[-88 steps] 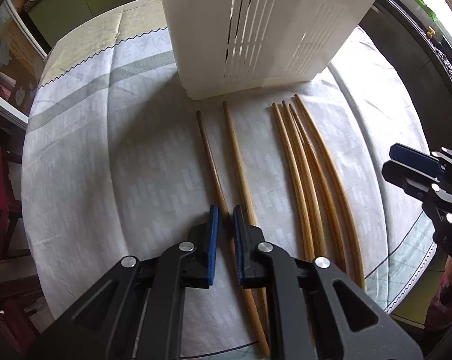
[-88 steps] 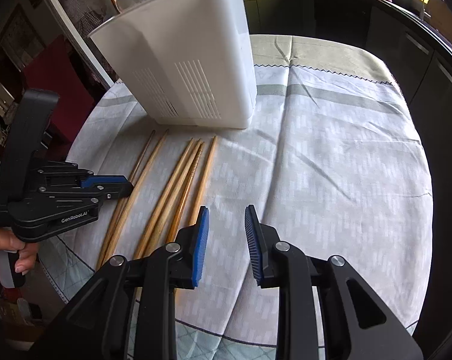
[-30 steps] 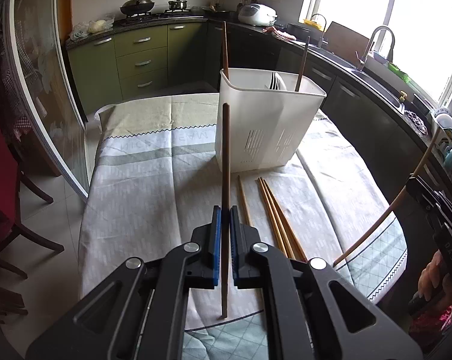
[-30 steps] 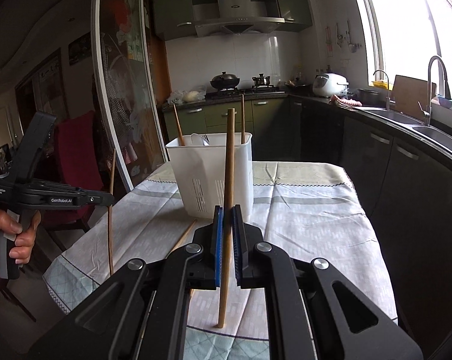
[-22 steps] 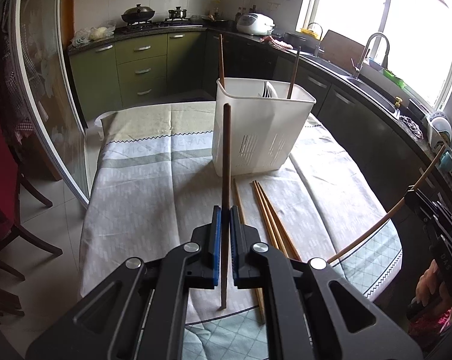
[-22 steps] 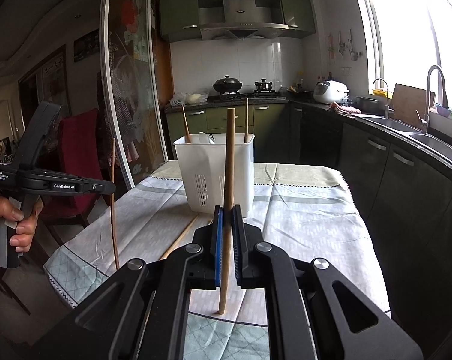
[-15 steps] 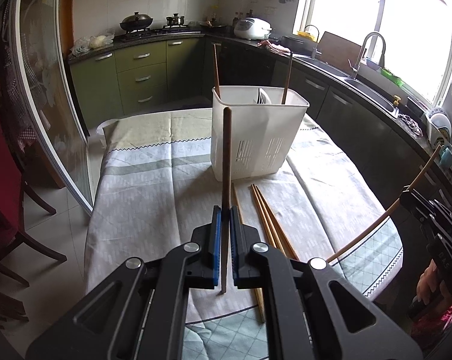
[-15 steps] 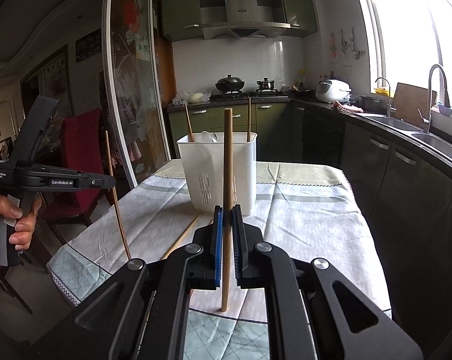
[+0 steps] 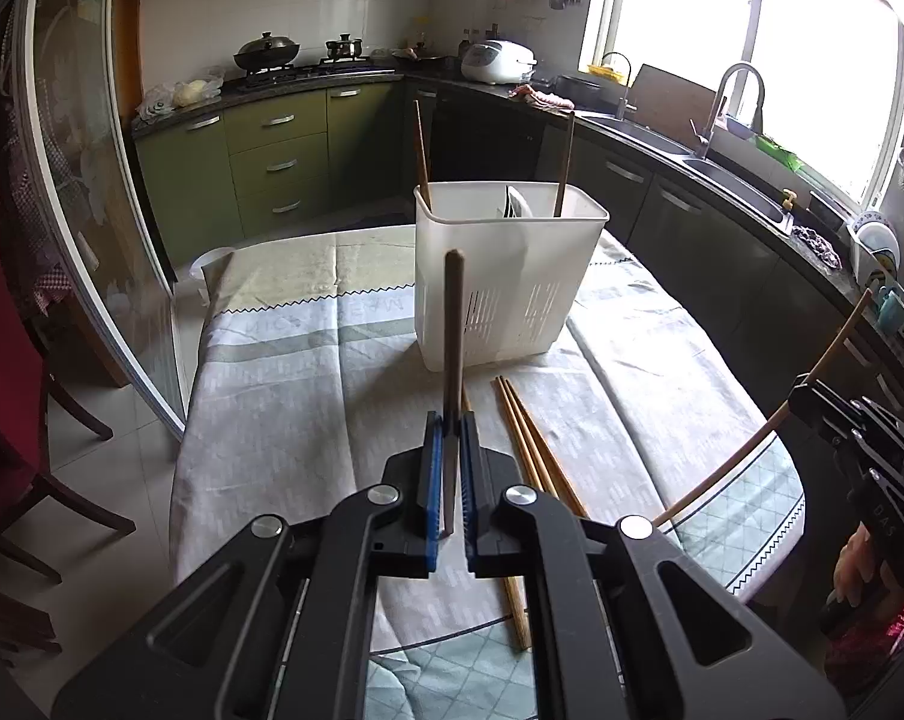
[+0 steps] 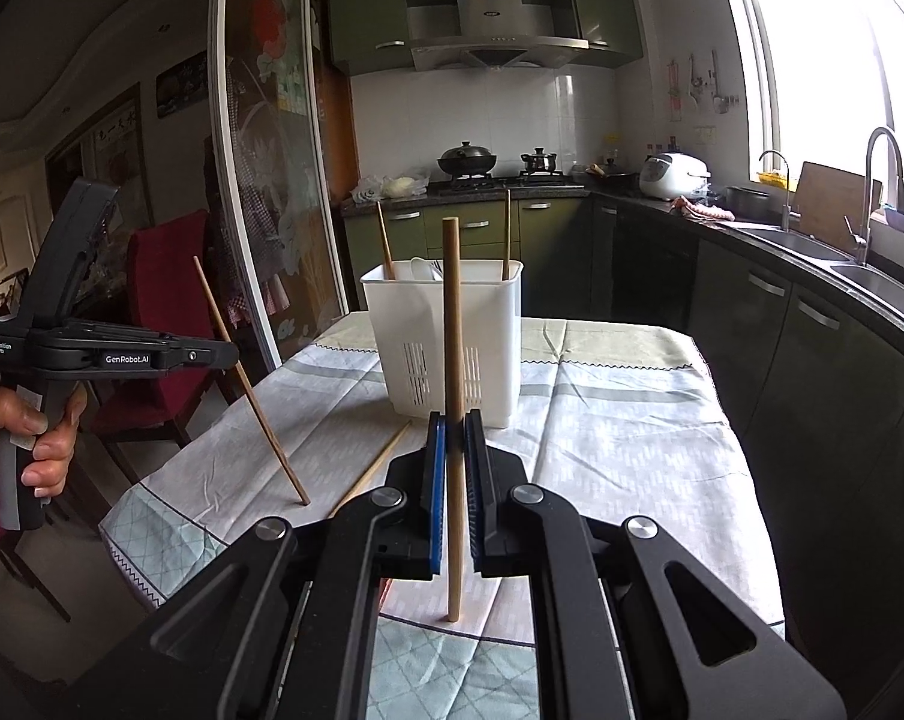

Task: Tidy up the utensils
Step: 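Lift both chopsticks upright and carry them toward the white holder, then lower both held chopsticks into the white holder and open both grippers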

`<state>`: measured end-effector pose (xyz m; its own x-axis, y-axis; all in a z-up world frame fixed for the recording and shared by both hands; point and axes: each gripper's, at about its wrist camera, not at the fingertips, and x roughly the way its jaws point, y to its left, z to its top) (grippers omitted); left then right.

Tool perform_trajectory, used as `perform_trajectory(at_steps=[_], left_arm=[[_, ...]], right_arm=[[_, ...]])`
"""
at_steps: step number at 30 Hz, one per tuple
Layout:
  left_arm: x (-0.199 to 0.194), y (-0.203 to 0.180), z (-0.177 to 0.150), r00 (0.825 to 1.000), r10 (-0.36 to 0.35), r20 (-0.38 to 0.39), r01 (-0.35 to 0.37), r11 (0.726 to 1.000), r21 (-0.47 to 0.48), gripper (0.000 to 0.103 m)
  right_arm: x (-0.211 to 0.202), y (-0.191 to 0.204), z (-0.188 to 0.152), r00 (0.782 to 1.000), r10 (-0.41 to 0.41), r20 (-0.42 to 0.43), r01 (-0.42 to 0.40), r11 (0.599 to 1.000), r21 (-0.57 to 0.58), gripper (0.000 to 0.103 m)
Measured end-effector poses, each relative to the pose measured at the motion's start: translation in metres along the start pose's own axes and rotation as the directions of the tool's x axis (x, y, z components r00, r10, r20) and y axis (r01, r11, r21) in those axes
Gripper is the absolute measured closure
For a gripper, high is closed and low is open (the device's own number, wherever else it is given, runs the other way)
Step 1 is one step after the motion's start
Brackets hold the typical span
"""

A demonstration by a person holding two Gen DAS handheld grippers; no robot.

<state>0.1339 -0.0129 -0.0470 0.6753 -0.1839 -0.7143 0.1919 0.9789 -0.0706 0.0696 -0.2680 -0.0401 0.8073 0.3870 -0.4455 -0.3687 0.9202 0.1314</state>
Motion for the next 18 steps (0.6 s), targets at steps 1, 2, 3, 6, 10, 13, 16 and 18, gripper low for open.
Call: perform_trajectory(at_steps=[1, 2, 3, 6, 10, 13, 16, 18], left_arm=[[0.0, 0.0, 0.0, 1.0, 0.0, 0.001, 0.0, 1.0, 0.001, 0.097], [0.0, 0.0, 0.001, 1.0, 0.0, 0.001, 0.0, 1.0, 0.001, 0.097], [0.0, 0.0, 0.001, 1.0, -0.001, 0.003, 0.001, 1.0, 0.002, 0.097], [-0.003, -0.002, 0.005, 1.0, -0.004, 0.014, 0.004, 1.0, 0.009, 0.097], [-0.012, -0.006, 0.015, 0.999, -0.011, 0.041, 0.01, 1.0, 0.022, 0.097], [-0.023, -0.008, 0.031, 0.997, -0.027, 0.067, 0.025, 0.999, 0.025, 0.097], [-0.038, -0.012, 0.055, 0.993, -0.038, 0.11, 0.035, 0.999, 0.035, 0.097], [-0.05, -0.016, 0.074, 0.987, -0.04, 0.153, 0.033, 0.998, 0.05, 0.097]], right_arm=[[0.0, 0.0, 0.0, 1.0, 0.003, -0.001, -0.003, 1.0, 0.0, 0.096], [0.0, 0.0, 0.001, 1.0, 0.007, -0.003, -0.007, 1.0, 0.0, 0.096], [0.0, 0.001, 0.002, 1.0, 0.011, -0.002, -0.011, 1.0, -0.001, 0.096], [-0.001, 0.0, 0.009, 1.0, 0.019, 0.008, -0.019, 1.0, -0.005, 0.096], [-0.006, -0.001, 0.03, 0.999, 0.032, 0.044, -0.031, 0.999, -0.013, 0.096], [-0.012, -0.003, 0.056, 0.994, 0.038, 0.098, -0.037, 0.999, -0.013, 0.096], [-0.019, -0.006, 0.088, 0.984, 0.05, 0.17, -0.049, 0.999, -0.01, 0.096], [-0.022, -0.006, 0.109, 0.974, 0.054, 0.218, -0.052, 0.999, -0.015, 0.096]])
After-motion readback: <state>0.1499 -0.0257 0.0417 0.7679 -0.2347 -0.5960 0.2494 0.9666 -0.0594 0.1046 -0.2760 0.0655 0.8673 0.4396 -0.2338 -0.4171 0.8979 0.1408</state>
